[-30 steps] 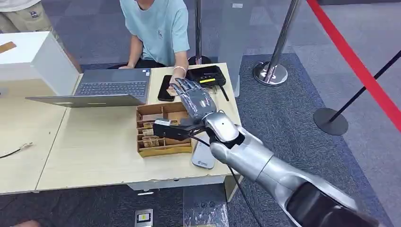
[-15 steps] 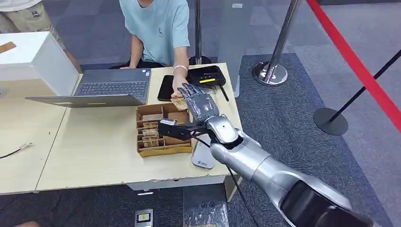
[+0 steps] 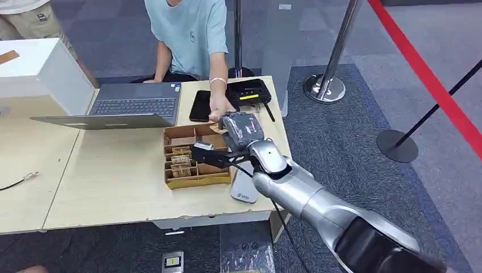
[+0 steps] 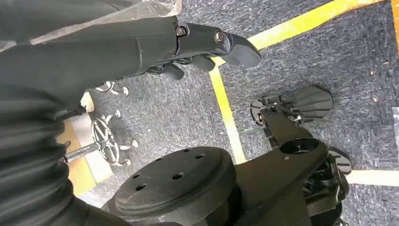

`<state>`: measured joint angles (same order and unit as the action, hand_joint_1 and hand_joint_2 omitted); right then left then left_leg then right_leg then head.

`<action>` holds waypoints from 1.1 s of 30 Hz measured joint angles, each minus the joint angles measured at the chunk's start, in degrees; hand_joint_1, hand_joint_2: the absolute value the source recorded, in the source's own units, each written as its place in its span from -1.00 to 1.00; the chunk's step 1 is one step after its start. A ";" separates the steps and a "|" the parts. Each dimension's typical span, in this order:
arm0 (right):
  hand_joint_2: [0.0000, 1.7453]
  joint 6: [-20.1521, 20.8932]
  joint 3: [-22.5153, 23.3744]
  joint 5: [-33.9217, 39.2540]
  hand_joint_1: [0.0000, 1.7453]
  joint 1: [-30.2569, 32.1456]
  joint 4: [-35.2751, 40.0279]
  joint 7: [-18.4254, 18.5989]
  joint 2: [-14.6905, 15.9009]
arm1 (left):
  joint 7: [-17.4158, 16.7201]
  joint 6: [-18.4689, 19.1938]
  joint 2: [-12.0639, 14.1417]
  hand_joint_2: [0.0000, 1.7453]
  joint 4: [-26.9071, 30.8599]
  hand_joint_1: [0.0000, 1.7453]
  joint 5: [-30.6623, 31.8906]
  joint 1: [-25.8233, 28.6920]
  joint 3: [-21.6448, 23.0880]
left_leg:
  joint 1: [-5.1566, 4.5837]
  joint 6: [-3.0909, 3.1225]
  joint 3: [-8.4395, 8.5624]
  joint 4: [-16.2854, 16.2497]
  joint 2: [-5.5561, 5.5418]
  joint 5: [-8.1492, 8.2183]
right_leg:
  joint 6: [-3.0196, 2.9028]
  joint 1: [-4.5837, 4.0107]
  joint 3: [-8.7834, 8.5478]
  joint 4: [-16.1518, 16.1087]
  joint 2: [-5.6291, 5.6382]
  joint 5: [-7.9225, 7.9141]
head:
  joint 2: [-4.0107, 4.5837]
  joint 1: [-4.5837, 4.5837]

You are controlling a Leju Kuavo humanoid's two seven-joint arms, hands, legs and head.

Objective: Pass the card to the sensor for recognition and then transmit it.

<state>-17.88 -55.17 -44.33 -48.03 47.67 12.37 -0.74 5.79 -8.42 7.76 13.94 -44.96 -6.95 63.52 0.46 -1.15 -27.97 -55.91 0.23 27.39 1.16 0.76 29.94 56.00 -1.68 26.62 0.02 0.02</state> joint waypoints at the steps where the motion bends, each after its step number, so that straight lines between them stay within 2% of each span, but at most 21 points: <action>1: 1.00 -0.79 0.07 0.26 1.00 0.01 0.00 -0.26 0.00 | -0.04 0.00 0.00 1.00 0.00 -1.00 0.00 0.01 0.00 | 0.00 0.00 0.00 0.00 0.00 0.00 | 0.00 0.00 0.00 0.00 0.00 0.00 | 0.00 0.00; 13: 1.00 -7.01 2.90 4.22 1.00 3.08 1.44 -2.21 1.28 | -0.11 -0.35 -0.09 1.00 0.00 -1.00 -0.61 0.14 0.00 | 0.00 0.00 0.01 -0.02 0.04 0.01 | 0.00 0.00 0.01 0.00 0.02 0.00 | 0.00 0.00; 21: 1.00 -12.48 7.19 -1.90 1.00 9.64 6.95 3.94 6.10 | -0.98 -0.85 -0.13 1.00 0.00 -1.00 -1.55 0.48 0.00 | -0.01 -0.02 0.00 -0.05 0.06 0.04 | 0.00 0.00 0.00 -0.04 0.03 0.00 | 0.00 0.00; 29: 1.00 -12.32 10.89 -1.64 1.00 13.99 10.56 6.06 9.36 | -1.09 -1.05 -0.22 1.00 0.00 -1.00 -1.92 0.55 0.00 | 0.00 -0.02 0.03 -0.06 0.07 0.04 | 0.00 0.00 -0.01 -0.04 0.04 0.00 | 0.00 0.00; 31: 1.00 -10.04 12.06 3.35 1.00 15.80 10.84 5.53 9.90 | -1.11 -1.27 -0.22 1.00 0.00 -1.00 -2.38 0.60 -0.02 | 0.00 -0.02 0.01 -0.05 0.07 0.04 | 0.00 0.00 -0.01 -0.04 0.05 0.00 | 0.00 0.00; 33: 1.00 -6.96 13.16 12.96 1.00 17.68 10.80 3.78 10.01 | -1.00 -1.46 -0.22 1.00 0.00 -1.00 -2.82 0.57 -0.07 | 0.00 -0.02 -0.01 -0.05 0.10 0.05 | 0.00 0.00 0.00 -0.04 0.07 0.00 | 0.00 0.00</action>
<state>-24.84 -42.01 -31.36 -30.35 58.47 16.15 9.27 4.79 -9.88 7.54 13.94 -47.78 -6.37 63.45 0.46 -1.17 -27.97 -55.95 0.34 27.44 1.16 0.76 29.94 55.96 -1.61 26.62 0.02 0.02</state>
